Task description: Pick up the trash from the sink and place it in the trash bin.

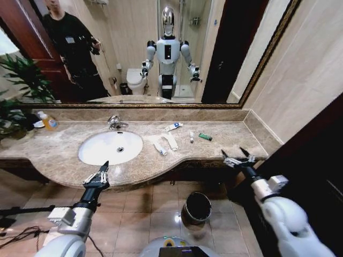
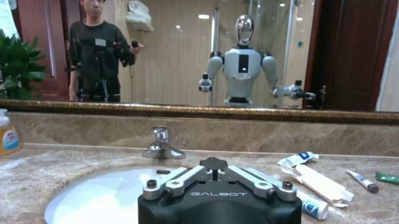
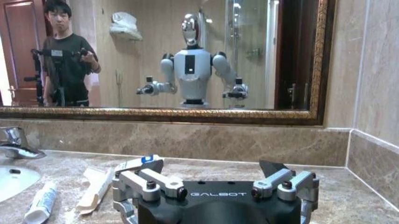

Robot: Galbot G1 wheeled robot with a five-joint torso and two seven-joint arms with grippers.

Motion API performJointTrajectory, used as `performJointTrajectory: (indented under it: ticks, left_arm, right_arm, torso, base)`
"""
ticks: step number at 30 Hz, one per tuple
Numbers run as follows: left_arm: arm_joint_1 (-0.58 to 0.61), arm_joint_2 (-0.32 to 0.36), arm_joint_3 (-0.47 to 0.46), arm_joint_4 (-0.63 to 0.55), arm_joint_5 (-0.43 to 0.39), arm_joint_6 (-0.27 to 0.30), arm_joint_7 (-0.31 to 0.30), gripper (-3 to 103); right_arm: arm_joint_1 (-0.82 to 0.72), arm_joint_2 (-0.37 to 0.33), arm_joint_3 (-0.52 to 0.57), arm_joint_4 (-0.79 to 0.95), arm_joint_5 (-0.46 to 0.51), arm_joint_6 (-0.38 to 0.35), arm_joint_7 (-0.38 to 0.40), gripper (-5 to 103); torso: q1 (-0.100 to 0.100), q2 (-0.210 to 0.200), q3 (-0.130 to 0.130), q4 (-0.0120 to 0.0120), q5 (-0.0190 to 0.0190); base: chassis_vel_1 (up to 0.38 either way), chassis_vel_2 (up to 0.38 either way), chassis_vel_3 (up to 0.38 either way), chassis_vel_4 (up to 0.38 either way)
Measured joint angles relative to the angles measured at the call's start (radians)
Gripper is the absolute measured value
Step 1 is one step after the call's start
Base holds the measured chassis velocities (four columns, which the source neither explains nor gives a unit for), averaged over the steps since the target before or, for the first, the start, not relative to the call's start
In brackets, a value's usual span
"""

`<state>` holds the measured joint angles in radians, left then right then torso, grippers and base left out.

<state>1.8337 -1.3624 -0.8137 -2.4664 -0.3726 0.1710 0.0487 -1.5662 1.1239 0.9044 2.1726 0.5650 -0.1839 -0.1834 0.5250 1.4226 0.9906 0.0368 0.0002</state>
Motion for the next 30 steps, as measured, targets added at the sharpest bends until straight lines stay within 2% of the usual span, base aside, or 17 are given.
performJointTrajectory:
  ticks: [4,6,7,8,9,10,15,30]
  left_arm:
    - [0.000,0.000,0.000,0.000,0.000,0.000,0.000,0]
    - [0.000,0.000,0.000,0.000,0.000,0.000,0.000,0]
    - [0.000,0.000,0.000,0.000,0.000,0.000,0.000,0]
    - [0.000,0.000,0.000,0.000,0.000,0.000,0.000,0]
    - [0.000,0.000,0.000,0.000,0.000,0.000,0.000,0]
    - [0.000,0.000,0.000,0.000,0.000,0.000,0.000,0]
    - [0.000,0.000,0.000,0.000,0.000,0.000,0.000,0]
    - [0.000,0.000,0.000,0.000,0.000,0.000,0.000,0]
  right_arm:
    - [0.001,0.001,-0.001,0.003,0.000,-0.006,-0.001,100]
    - [0.031,0.033,-0.051,0.088,-0.014,-0.065,0.000,100]
    - [0.047,0.048,-0.076,0.130,-0.023,-0.091,0.002,100]
    - [0.047,0.048,-0.076,0.130,-0.023,-0.091,0.002,100]
    - [0.049,0.059,-0.093,0.146,-0.035,-0.097,0.016,100]
    - [0.048,0.072,-0.108,0.152,-0.050,-0.097,0.036,100]
    - [0.047,0.092,-0.123,0.148,-0.072,-0.072,0.089,100]
    - [0.080,0.059,-0.116,0.007,-0.079,-0.016,0.086,100]
  torso:
    - [0.000,0.000,0.000,-0.0001,-0.0001]
    - [0.000,0.000,0.000,-0.0002,0.0004]
    - [0.000,0.000,0.000,0.0002,-0.0005]
    - [0.000,0.000,0.000,0.0002,-0.0005]
    - [0.000,0.000,0.000,0.0003,-0.0021]
    - [0.000,0.000,0.000,0.0002,-0.0001]
    - [0.000,0.000,0.000,0.0000,-0.0001]
    - [0.000,0.000,0.000,0.0000,-0.0002]
  base:
    - [0.000,0.000,0.000,0.000]
    - [0.000,0.000,0.000,0.000]
    - [0.000,0.000,0.000,0.000]
    - [0.000,0.000,0.000,0.000]
    - [0.000,0.000,0.000,0.000]
    - [0.000,0.000,0.000,0.000]
    - [0.000,0.000,0.000,0.000]
    - [0.000,0.000,0.000,0.000]
